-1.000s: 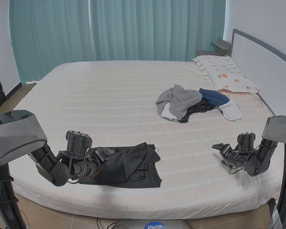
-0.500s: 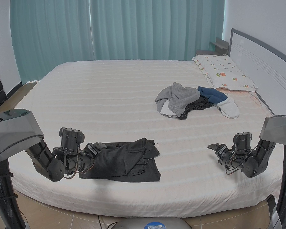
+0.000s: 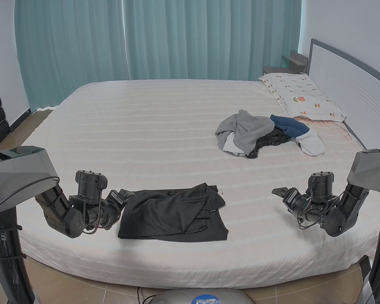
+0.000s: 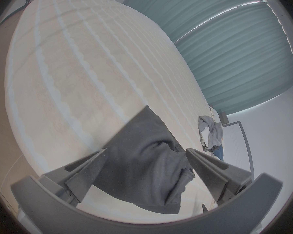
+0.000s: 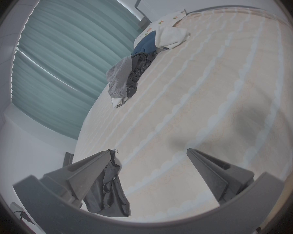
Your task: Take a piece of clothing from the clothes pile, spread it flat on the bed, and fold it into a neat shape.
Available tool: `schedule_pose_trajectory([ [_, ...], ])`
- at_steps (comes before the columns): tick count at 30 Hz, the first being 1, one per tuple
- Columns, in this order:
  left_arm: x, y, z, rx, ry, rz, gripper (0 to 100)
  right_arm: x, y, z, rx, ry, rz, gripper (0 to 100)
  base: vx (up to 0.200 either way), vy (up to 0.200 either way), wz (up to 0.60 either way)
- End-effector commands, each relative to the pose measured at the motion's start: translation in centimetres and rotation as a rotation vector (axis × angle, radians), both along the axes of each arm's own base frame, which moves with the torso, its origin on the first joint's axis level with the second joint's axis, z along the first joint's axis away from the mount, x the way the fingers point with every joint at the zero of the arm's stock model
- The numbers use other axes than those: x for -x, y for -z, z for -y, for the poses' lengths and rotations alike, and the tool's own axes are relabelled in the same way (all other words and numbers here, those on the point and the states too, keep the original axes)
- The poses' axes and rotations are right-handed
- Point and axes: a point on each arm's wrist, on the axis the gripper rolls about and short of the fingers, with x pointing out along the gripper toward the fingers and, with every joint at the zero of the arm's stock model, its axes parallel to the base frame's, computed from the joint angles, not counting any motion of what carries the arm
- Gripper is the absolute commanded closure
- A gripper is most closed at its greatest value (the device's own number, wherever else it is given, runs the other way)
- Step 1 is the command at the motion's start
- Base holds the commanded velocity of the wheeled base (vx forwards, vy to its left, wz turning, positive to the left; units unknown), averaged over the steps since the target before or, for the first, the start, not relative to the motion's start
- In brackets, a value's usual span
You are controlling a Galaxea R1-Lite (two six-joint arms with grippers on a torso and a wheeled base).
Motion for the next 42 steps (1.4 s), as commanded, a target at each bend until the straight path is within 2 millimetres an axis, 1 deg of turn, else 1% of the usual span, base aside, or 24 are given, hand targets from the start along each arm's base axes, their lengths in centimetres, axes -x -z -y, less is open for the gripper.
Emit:
schedule_pose_trajectory([
  [1, -0.1, 0.4, -0.1, 0.000, -0.002, -0.011, 0, 0.2, -0.9, -0.1, 0.026, 0.005, 0.024, 0, 0.000, 0.200, 0.00],
  [4, 0.0, 0.5, -0.1, 0.006, 0.006, -0.016, 0, 0.3, -0.7, -1.3, 0.065, -0.022, 0.028, 0, 0.000, 0.200, 0.00],
  [5, 0.0, 0.5, -0.1, 0.007, 0.008, -0.016, 0, 0.4, -0.5, -2.1, 0.104, -0.044, 0.028, 0, 0.000, 0.200, 0.00],
  [8, 0.1, 0.5, -0.1, 0.007, 0.008, -0.019, 0, 0.3, -0.4, -3.5, 0.163, -0.084, 0.036, 0, 0.000, 0.200, 0.00],
  [11, 0.2, 0.5, -0.1, 0.006, 0.008, -0.020, 0, 0.0, -0.7, -5.0, 0.206, -0.111, 0.044, 0, 0.000, 0.200, 0.00],
  [12, 0.2, 0.5, -0.1, 0.006, 0.008, -0.020, 0, 0.0, -0.7, -5.0, 0.206, -0.111, 0.044, 0, 0.000, 0.200, 0.00],
  [14, 0.2, 0.5, -0.1, 0.006, 0.008, -0.022, 0, -0.5, -1.5, -6.8, 0.266, -0.149, 0.056, 0, 0.000, 0.200, 0.00],
  [18, 0.2, 0.6, -0.1, 0.005, 0.010, -0.022, 0, -0.7, -1.9, -8.9, 0.323, -0.204, 0.070, 0, 0.000, 0.200, 0.00],
  [21, 0.2, 0.7, -0.1, 0.002, 0.010, -0.024, 0, -1.2, -2.1, -9.4, 0.385, -0.238, 0.082, 0, 0.000, 0.133, 0.00],
  [24, 0.2, 0.6, 0.0, 0.001, 0.012, -0.022, 0, -2.4, -1.6, -10.0, 0.469, -0.259, 0.079, 0, 0.000, 0.000, 0.00],
  [28, 0.2, 0.8, 0.0, -0.003, 0.015, -0.026, 0, -3.6, -1.3, -10.9, 0.507, -0.262, 0.065, 0, 0.000, 0.000, 0.00],
  [34, 0.3, 0.8, 0.1, -0.003, 0.016, -0.026, 0, -4.1, -0.9, -12.1, 0.536, -0.297, 0.013, 0, 0.000, 0.000, 0.00],
  [37, 0.3, 0.8, 0.1, -0.003, 0.016, -0.026, 0, -4.5, -0.9, -12.4, 0.546, -0.289, 0.009, 0, 0.000, 0.000, 0.00],
  [39, 0.3, 0.8, 0.1, -0.004, 0.017, -0.025, 0, -4.6, -0.6, -12.5, 0.551, -0.291, 0.004, 0, 0.000, 0.000, 0.00],
  [40, 0.3, 0.8, 0.1, -0.004, 0.017, -0.025, 0, -4.8, 0.1, -12.7, 0.566, -0.291, -0.011, 0, 0.000, 0.000, 0.00],
  [42, 0.3, 0.8, 0.1, -0.004, 0.017, -0.025, 0, -4.8, 0.4, -12.8, 0.582, -0.291, -0.018, 0, 0.000, 0.000, 0.00],
])
